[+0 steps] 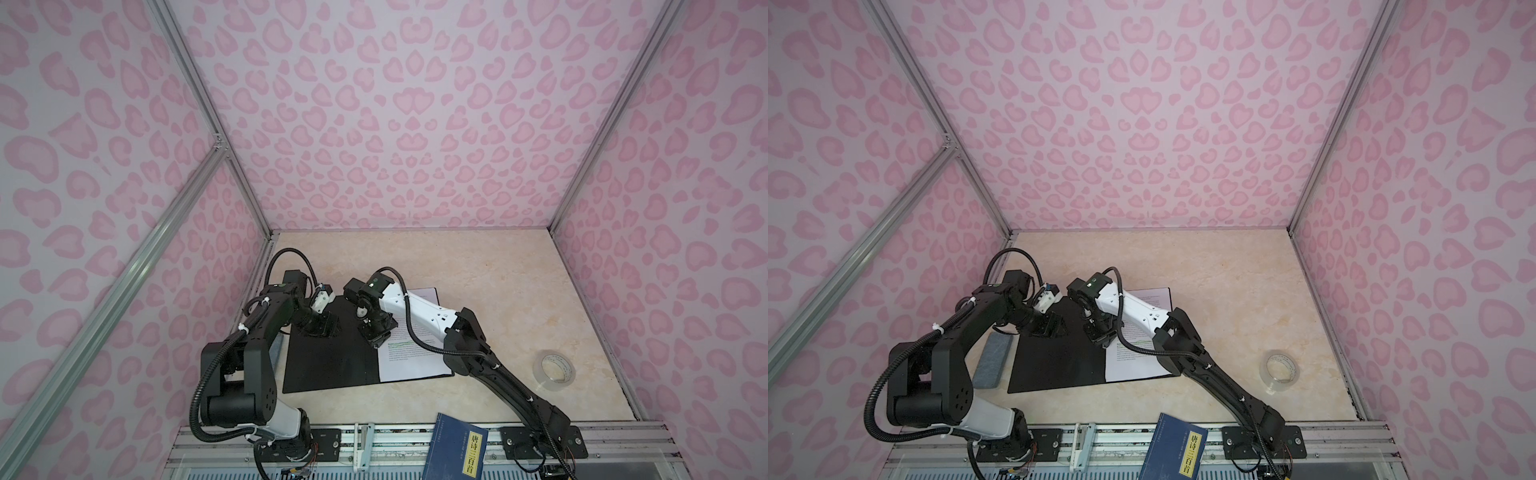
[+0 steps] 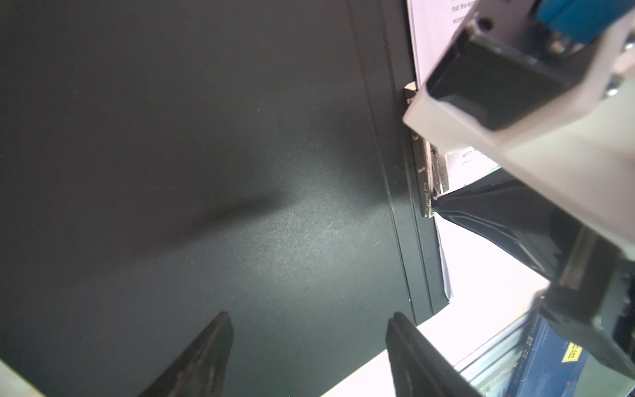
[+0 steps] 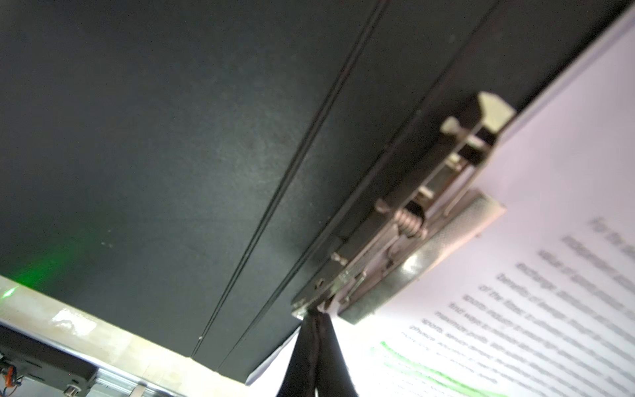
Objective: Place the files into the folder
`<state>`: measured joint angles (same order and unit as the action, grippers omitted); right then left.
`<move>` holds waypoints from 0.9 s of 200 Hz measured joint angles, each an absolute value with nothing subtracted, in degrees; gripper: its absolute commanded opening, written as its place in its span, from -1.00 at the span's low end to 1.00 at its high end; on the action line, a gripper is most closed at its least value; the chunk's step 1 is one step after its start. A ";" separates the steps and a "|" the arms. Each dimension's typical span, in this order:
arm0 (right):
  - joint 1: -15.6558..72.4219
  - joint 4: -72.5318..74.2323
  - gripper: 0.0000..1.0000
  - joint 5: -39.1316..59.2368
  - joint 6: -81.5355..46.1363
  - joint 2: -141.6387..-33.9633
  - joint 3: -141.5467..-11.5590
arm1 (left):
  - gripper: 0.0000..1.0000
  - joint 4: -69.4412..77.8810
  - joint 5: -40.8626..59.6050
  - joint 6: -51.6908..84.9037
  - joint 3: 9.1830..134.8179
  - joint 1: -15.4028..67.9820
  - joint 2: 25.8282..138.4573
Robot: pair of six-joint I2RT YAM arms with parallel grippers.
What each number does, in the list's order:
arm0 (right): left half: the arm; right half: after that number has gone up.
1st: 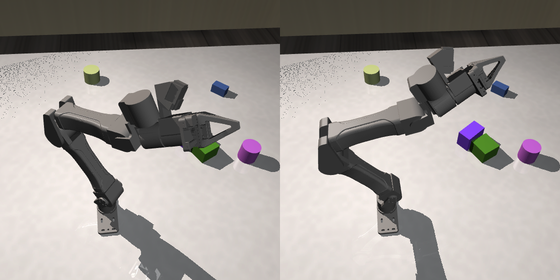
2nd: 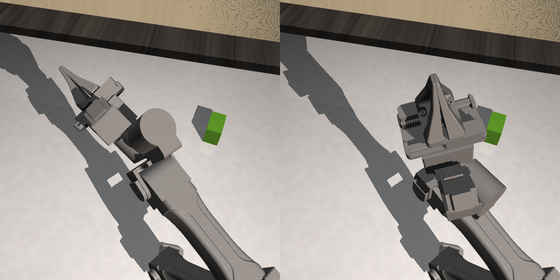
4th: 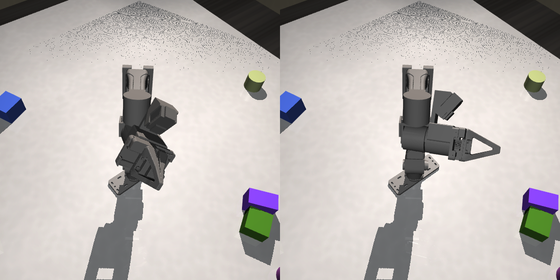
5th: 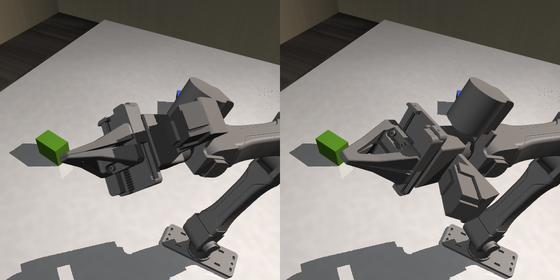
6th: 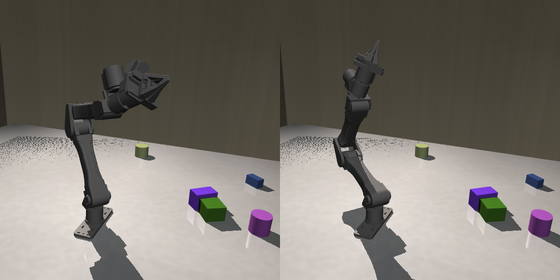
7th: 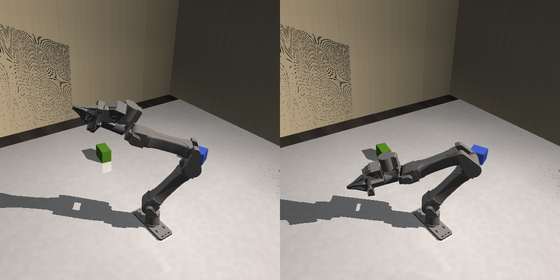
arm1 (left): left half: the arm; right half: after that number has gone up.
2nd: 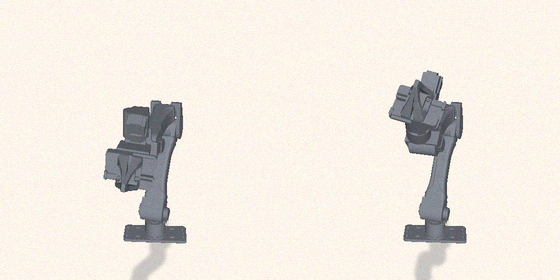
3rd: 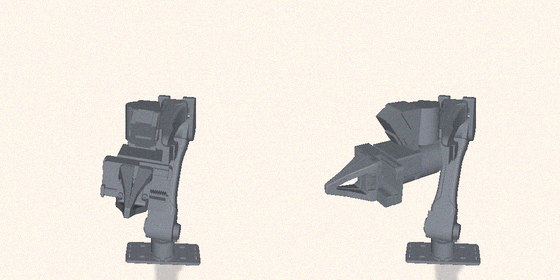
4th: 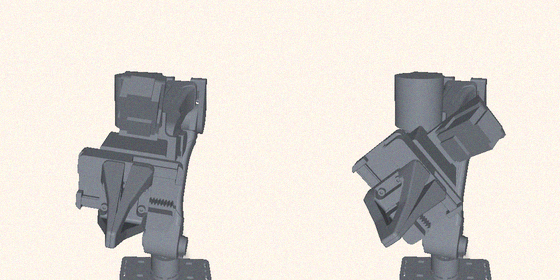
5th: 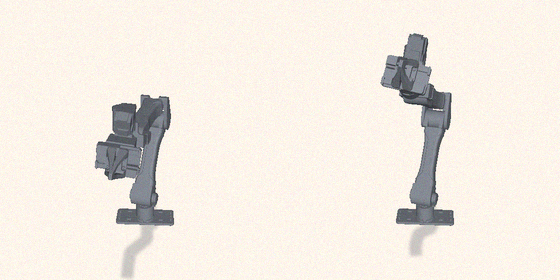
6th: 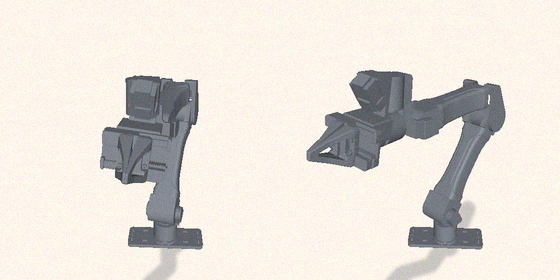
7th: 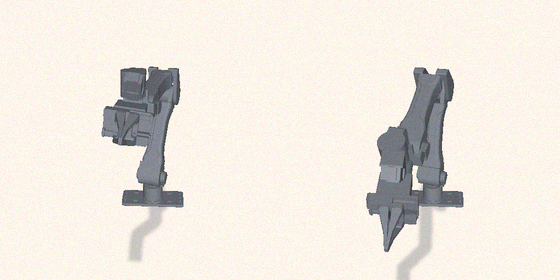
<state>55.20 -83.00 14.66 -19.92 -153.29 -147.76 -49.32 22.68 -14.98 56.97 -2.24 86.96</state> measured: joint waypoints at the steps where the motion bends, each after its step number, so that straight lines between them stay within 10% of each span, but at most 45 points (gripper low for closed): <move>1: 55.20 -83.00 -0.85 14.66 -19.94 -153.27 -147.76 | 0.49 -49.32 22.70 -14.98 56.97 -2.24 86.96; 132: 52.56 -81.49 -0.53 10.61 -21.50 -143.61 -150.34 | 0.55 -53.21 19.38 -11.53 70.19 -3.88 91.53; 180: 50.92 -68.60 -0.55 7.14 -24.97 -125.69 -128.81 | 0.51 -61.28 28.71 -13.54 73.01 -2.46 97.73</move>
